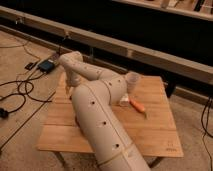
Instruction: Place the eraser in the ceramic cup
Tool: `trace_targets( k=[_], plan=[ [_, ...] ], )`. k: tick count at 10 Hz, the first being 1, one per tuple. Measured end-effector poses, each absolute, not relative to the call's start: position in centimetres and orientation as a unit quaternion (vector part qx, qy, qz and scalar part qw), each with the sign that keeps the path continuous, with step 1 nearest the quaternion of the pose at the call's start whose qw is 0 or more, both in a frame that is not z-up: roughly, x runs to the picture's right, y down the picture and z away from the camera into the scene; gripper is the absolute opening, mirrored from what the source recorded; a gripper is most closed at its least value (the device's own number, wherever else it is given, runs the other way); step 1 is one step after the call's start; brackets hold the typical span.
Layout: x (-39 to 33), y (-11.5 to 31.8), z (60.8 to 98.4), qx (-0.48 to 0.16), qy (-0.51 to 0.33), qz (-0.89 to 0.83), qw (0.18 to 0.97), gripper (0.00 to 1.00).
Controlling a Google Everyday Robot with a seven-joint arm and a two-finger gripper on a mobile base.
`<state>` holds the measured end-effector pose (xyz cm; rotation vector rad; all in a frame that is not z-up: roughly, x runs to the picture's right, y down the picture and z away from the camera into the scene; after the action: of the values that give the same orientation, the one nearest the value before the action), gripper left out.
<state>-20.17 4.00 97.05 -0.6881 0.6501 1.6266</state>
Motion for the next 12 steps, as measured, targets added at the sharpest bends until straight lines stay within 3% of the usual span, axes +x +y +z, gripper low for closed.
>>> trace_targets(
  k=[5,10,12],
  plan=[
    [-20.9,4.6,97.3,-0.296,0.291,0.683,0.601,0.61],
    [-20.2,5.3,97.8,-0.300,0.304,0.684,0.591,0.09],
    [-20.1,5.3,97.7,-0.303,0.302,0.685,0.589,0.00]
  ],
)
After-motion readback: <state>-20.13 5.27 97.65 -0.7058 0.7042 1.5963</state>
